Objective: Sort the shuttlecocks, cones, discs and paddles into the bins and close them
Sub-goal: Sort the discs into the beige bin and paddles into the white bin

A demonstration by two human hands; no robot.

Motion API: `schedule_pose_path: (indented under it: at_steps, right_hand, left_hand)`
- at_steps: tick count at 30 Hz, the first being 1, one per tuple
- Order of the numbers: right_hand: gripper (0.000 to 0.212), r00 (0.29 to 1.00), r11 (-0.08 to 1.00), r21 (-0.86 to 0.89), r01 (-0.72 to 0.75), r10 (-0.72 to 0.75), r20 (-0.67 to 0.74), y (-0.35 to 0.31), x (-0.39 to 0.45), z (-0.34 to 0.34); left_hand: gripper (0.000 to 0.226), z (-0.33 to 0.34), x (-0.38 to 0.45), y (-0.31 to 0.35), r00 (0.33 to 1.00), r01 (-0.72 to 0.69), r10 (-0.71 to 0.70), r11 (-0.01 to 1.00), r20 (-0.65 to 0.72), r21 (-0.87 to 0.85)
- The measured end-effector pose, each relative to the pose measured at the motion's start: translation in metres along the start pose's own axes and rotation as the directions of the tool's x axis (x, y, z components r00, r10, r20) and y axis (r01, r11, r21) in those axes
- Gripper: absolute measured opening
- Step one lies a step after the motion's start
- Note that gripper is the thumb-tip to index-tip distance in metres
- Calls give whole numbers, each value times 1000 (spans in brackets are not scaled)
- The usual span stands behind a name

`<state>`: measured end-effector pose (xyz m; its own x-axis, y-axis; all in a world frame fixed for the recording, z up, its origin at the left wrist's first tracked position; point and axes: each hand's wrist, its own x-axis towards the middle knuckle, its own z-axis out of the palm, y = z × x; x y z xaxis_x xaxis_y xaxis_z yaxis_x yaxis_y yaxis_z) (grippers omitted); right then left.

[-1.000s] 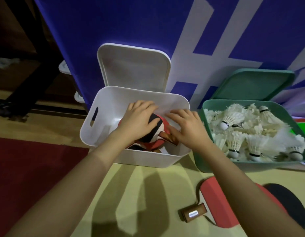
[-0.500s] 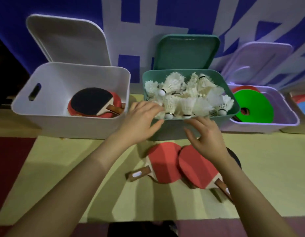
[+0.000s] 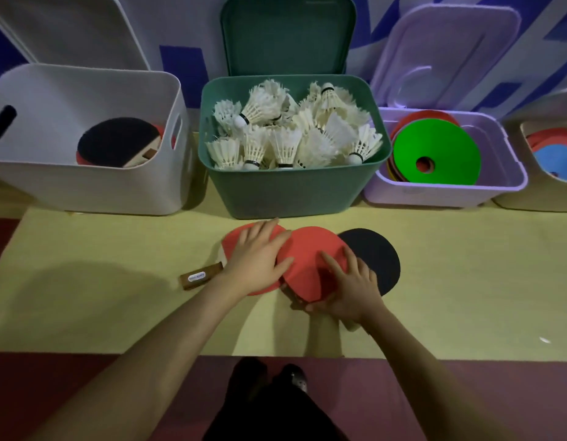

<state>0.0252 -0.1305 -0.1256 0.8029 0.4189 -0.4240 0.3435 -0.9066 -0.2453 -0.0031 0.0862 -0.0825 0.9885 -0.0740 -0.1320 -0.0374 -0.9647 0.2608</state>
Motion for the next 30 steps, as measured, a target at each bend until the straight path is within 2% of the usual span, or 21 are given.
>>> schedule_pose_path:
  at_steps: [2, 4, 7, 11, 13, 14, 16, 18, 19, 21, 24, 28, 30]
  right_hand:
    - [114, 1000, 999, 42, 12, -11, -23, 0, 1, 5]
    - [115, 999, 998, 61, 31, -29, -34, 1, 2, 9]
    - [109, 991, 995, 71, 66, -57, -121, 3, 1, 16]
    - [92, 965, 982, 159, 98, -55, -258, 1, -3, 21]
    - [87, 962, 983, 176, 49, 1, -273, -5, -2, 19]
    - [86, 961, 982, 188, 17, 36, -275, -9, -1, 19]
    - [88, 956, 978, 207, -26, 85, -279, -15, 2, 20]
    - [90, 955, 979, 202, -37, 94, -281, -18, 4, 22]
    - [92, 956, 979, 198, -40, 95, -277, -21, 5, 22]
    - [94, 958, 981, 190, -43, 94, -270, -27, 6, 23]
    - [96, 956, 982, 184, -39, 90, -279, -35, 6, 22]
    - [95, 953, 989, 150, 4, 42, -299, -39, 4, 17]
    - [93, 949, 988, 139, 64, -18, -315, -41, 1, 13]
  left_hand:
    - [61, 23, 2, 2, 977, 74, -67, 997, 201, -28]
    - [65, 38, 3, 6, 951, 119, -93, 990, 295, -72]
    - [65, 44, 6, 9, 960, 163, -121, 975, 253, -152]
    - [51, 34, 2, -8, 986, 141, -115, 959, 117, -245]
    - [48, 31, -2, -25, 976, 218, -205, 932, 77, -290]
    - [51, 31, -4, -34, 962, 272, -253, 918, 102, -287]
    - [77, 34, -12, -53, 934, 305, -264, 939, 241, -156]
    - [111, 37, -18, -68, 898, 256, -230, 966, 374, -22]
    - [122, 40, -19, -73, 894, 229, -215, 973, 394, 12]
    - [129, 47, -17, -76, 915, 192, -195, 980, 353, 43]
    - [128, 49, -15, -71, 951, 157, -162, 987, 265, 40]
    - [130, 42, -23, -74, 981, 163, -137, 967, 138, -197]
    - [131, 35, -28, -76, 991, 116, -97, 968, 92, -221]
